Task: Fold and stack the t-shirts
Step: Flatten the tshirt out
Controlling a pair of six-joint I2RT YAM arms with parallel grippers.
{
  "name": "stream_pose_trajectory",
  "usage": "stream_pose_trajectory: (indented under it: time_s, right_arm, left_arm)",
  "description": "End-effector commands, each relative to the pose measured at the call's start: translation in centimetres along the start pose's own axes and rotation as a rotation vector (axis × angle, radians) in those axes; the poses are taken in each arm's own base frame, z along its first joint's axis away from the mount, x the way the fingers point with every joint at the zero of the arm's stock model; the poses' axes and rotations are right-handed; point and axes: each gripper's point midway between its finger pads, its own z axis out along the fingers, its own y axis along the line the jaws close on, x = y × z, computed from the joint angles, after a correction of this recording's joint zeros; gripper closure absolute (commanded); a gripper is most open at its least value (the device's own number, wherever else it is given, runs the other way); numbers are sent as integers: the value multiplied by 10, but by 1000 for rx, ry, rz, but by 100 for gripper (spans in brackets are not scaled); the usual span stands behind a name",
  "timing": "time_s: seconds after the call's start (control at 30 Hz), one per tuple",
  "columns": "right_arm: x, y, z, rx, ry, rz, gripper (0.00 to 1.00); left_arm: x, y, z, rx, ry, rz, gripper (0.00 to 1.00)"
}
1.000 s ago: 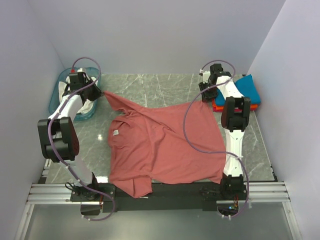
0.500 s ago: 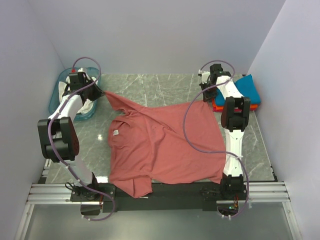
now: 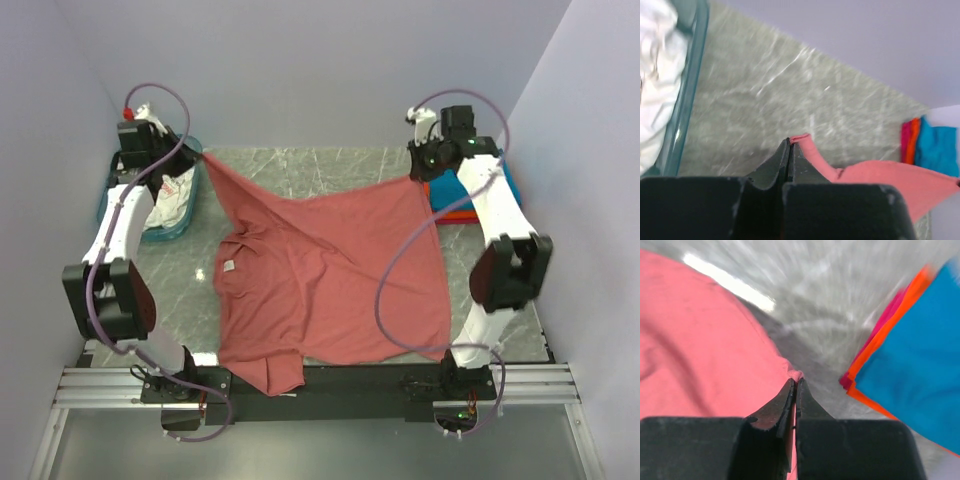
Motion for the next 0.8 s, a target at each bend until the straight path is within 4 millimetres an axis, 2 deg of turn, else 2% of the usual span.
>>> stream_pose_trajectory:
  time_s: [0.0,0.03,0.1,0.13,0.17,0.2,0.23,0.27,0.33,0.37,0.4,0.43,0.47,0.5,0.53,0.57,0.63,0.67,0.73,0.77]
  right_arm:
    - [-61,27,-80,19,-250,-83,100]
    - [-65,30,-96,26,-271,-88,100]
    - [-90,36,-147,66,-375,-120,100]
    - [-94,38,-164,80,-394,-126,100]
    - [-102,43,-191,102,-444,-145,100]
    - [-117,46,-222,129,-511,-166,100]
    - [-122,47,-241,150,-544,-178,100]
    - [-131,52,-278,189,-611,-201,100]
    - [-138,58,-314,229,-677,-217,100]
    - [-142,62,-347,268,-737,-232,100]
    - [-142,65,-362,288,-766,-238,100]
    - [-144,67,-378,308,-803,-245,100]
    - [-140,74,-406,344,-861,-256,100]
    - [-139,77,-419,360,-893,-260,100]
    - [-139,80,-435,380,-937,-267,100]
    - [-132,88,-459,403,-989,-277,100]
    - [-128,93,-485,447,-1047,-284,100]
    - [-121,99,-507,471,-1092,-291,100]
    - [-115,102,-528,511,-1136,-289,100]
    - [-108,108,-547,536,-1177,-297,100]
  left_arm:
    - [-64,-62,-59,130,-192,56,100]
    - [-71,-71,-68,148,-217,59,100]
    - [-86,-91,-96,191,-282,64,100]
    - [-95,-102,-109,217,-315,71,100]
    - [-101,-110,-120,236,-341,72,100]
    - [-111,-126,-141,276,-389,71,100]
    - [-122,-139,-159,306,-432,78,99]
    - [-130,-148,-173,324,-468,79,100]
    - [-149,-177,-219,396,-567,87,100]
    - [-155,-186,-235,416,-603,87,100]
    - [-165,-202,-266,460,-665,94,100]
    - [-169,-210,-281,477,-693,97,100]
    - [-173,-217,-299,492,-729,101,100]
    - [-178,-222,-313,502,-762,97,100]
    - [-183,-233,-338,523,-806,107,100]
    - [-187,-238,-351,534,-834,111,100]
    - [-192,-253,-392,573,-912,121,100]
    - [-192,-257,-408,584,-941,123,100]
    - [-195,-264,-441,603,-1010,124,100]
    - [-193,-267,-457,613,-1041,123,100]
